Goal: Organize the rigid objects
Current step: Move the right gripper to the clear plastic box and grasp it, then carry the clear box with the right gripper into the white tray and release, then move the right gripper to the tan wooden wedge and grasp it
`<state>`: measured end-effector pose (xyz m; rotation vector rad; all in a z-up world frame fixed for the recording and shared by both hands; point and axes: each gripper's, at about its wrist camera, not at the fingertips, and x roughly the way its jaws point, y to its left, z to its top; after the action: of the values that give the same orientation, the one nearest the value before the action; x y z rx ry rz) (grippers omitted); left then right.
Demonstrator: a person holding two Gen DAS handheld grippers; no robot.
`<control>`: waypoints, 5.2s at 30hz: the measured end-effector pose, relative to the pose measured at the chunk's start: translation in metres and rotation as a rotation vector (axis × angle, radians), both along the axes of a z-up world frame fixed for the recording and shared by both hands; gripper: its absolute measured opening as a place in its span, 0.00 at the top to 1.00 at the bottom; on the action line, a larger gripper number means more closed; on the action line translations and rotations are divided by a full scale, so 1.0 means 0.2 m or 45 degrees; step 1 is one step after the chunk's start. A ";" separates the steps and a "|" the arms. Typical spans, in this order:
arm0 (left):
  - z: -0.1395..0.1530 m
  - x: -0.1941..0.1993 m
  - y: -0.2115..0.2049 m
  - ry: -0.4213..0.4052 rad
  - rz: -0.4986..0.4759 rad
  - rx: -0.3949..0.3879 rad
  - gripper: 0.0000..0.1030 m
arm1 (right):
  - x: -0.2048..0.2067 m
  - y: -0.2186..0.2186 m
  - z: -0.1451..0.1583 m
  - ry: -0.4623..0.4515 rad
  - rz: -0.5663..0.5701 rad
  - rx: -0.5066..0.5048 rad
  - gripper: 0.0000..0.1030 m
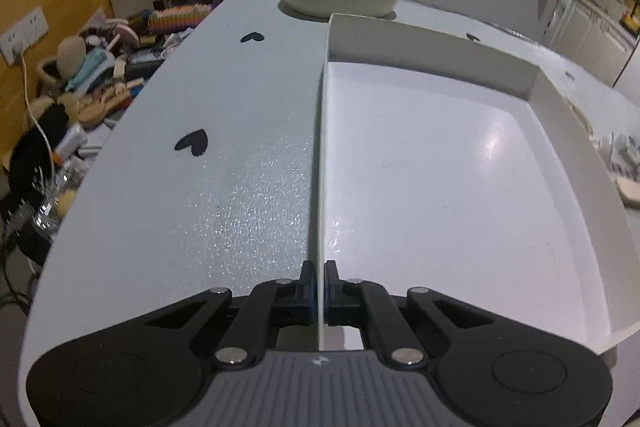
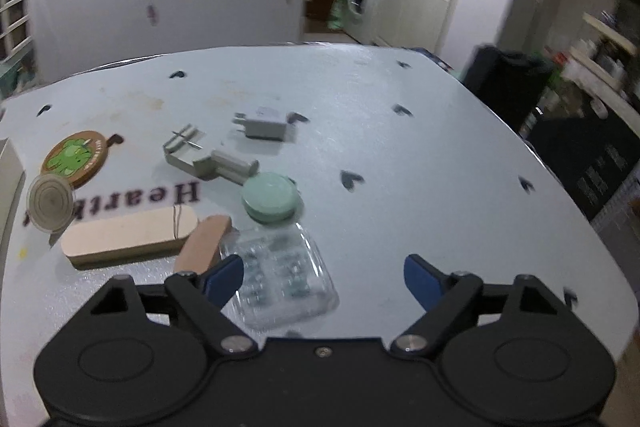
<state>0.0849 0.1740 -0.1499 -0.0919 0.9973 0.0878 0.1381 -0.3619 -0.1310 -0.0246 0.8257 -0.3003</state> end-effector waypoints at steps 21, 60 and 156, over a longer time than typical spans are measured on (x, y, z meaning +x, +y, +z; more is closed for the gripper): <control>0.01 -0.01 -0.02 0.004 0.083 0.040 0.94 | 0.29 -0.13 -0.20 0.328 0.333 0.281 0.20; 0.00 -0.01 0.04 -0.045 -0.024 -0.037 0.97 | 0.45 0.93 0.36 -0.013 0.539 0.401 0.27; -0.01 -0.02 0.03 -0.083 0.068 -0.042 0.97 | 0.07 0.27 -0.18 -0.013 -0.152 0.330 0.37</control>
<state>0.0802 0.1809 -0.1524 -0.1509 0.9318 0.1161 0.1527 -0.3080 -0.1669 0.2690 0.8521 -0.3036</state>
